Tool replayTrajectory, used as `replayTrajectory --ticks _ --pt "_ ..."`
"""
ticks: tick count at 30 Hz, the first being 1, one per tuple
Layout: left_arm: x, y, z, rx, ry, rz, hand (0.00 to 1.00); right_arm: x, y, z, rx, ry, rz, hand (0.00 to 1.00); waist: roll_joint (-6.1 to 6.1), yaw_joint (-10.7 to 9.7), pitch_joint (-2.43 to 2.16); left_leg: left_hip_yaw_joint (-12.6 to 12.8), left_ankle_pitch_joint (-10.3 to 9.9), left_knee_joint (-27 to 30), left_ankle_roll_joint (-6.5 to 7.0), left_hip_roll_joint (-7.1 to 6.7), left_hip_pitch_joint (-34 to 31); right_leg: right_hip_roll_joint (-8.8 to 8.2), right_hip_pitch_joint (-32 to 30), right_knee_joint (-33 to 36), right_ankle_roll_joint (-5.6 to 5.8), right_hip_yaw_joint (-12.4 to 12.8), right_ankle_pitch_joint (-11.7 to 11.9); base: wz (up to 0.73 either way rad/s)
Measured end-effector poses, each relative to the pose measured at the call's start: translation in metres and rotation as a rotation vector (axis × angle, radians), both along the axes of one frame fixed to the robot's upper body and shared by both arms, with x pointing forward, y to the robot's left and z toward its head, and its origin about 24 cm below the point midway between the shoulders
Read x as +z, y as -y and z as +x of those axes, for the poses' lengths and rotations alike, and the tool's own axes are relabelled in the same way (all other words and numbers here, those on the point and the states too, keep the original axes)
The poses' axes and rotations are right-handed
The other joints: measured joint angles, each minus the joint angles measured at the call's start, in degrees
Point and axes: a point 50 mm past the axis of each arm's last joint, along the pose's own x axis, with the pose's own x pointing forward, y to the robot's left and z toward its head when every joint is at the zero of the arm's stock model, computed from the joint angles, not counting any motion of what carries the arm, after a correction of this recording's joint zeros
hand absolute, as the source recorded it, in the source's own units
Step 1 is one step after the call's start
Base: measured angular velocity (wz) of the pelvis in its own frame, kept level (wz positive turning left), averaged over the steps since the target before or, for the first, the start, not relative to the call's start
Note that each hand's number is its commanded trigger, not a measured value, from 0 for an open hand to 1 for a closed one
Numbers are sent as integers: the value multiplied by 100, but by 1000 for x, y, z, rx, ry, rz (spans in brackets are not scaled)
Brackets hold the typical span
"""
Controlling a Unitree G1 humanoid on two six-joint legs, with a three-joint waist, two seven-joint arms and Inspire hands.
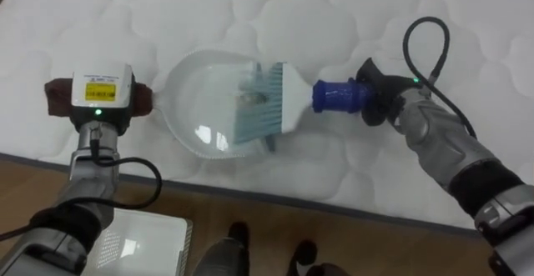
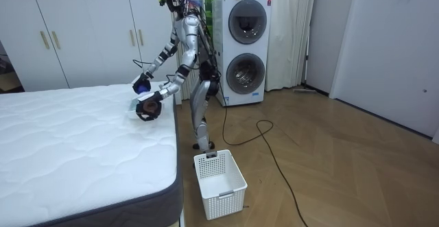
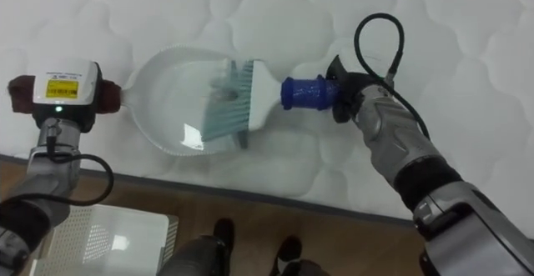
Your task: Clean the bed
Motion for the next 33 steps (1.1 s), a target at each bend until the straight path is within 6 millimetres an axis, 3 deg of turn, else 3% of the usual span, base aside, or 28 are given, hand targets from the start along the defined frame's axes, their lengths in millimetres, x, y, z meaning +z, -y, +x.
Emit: replayTrajectory --ticks 7,14,26,33 --pt "-7 0 -4 -5 -27 -11 100 8 -15 1 48 26 136 100 0 -39 0 -14 10 10 22 -38 0 -60 7 85 18 -27 -21 3" --pt "-11 1 -6 -5 -42 -15 100 14 -15 3 37 51 175 100 0 -142 -1 -54 28 27 62 -131 -3 -157 0 192 58 -39 -82 6" --pt "-15 -1 -9 -6 -60 -12 100 17 -18 4 35 67 253 100 -6 -199 -6 -52 39 108 82 -135 25 -182 4 285 57 -27 -84 0" --pt "-19 -2 -13 -26 -53 -16 100 16 -14 3 -14 77 355 100 -50 -327 -32 32 66 93 126 -219 146 -295 15 456 86 84 -153 0"
